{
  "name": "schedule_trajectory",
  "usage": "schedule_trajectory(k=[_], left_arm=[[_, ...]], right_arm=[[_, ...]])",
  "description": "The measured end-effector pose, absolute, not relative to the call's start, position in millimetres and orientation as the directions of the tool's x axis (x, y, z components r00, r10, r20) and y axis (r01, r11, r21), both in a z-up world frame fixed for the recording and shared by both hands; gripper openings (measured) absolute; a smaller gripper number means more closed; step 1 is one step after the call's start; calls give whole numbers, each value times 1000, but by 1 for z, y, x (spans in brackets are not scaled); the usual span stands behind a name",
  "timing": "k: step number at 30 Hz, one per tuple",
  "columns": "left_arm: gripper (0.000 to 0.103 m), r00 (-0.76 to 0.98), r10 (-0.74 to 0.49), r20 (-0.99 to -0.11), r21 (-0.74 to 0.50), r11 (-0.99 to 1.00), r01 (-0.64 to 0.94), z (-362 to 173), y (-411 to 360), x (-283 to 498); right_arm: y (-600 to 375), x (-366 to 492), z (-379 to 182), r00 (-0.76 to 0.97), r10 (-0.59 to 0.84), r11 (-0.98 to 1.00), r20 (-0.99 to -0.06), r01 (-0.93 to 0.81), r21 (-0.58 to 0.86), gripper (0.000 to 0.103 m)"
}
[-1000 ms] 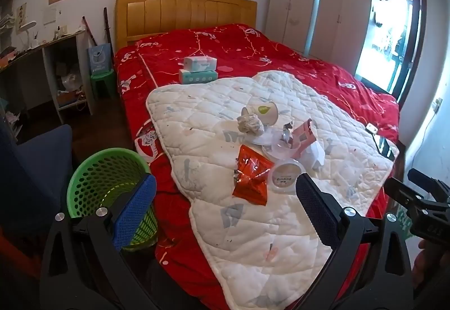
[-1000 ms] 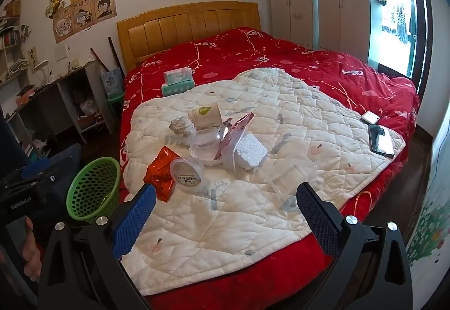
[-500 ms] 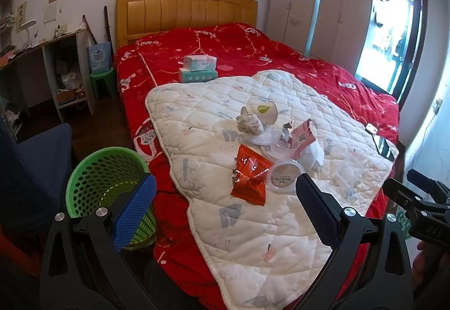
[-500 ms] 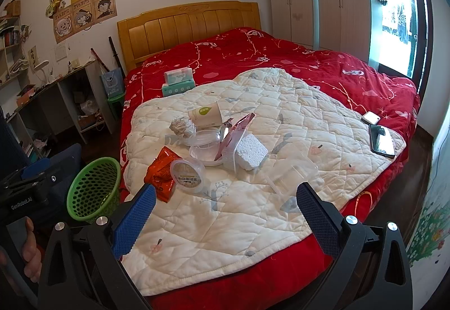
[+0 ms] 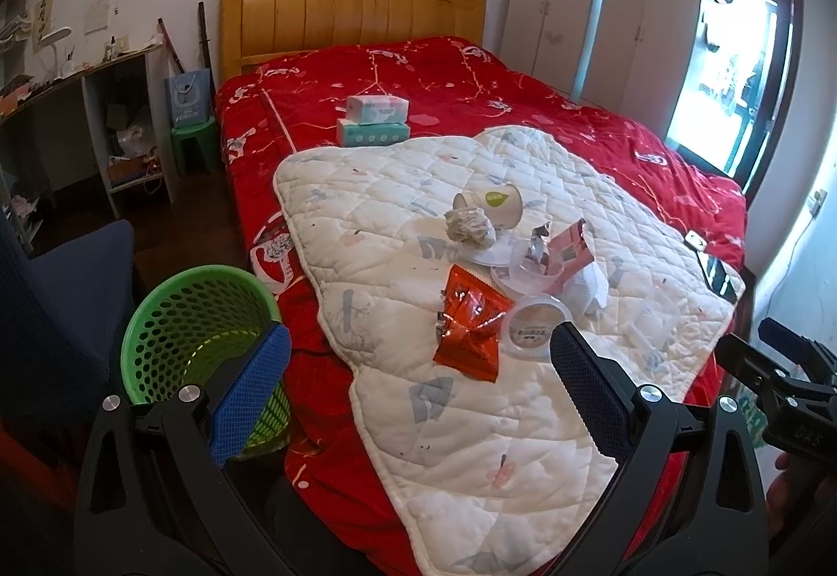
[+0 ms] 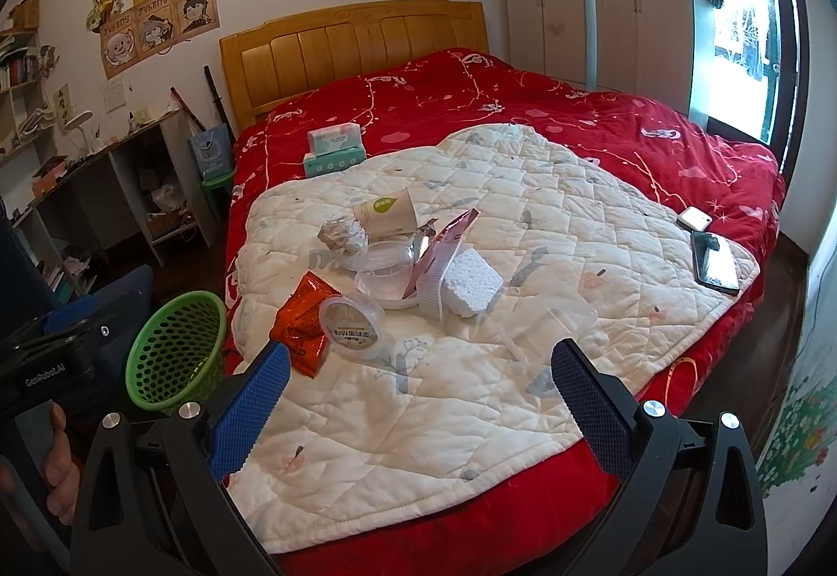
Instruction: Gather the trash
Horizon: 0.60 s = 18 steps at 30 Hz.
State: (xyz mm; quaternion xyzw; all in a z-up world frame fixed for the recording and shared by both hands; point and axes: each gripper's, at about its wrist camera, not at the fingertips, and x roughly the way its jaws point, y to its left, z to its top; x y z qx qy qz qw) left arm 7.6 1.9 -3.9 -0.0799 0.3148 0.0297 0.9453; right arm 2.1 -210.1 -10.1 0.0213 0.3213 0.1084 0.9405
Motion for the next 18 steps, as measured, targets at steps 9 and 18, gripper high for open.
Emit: schedule_trajectory(k=[9,18], left_arm=[[98,794,13,-608,-130,985,-116,-7,3,13],[98,787,18,-617,-130,984,-124,-10,4,19]], right_arm=[[-208,5,-12,767,216,976,-605,-189,108,97],[-206,10,-18,761,217,976,-612,-190,109,97]])
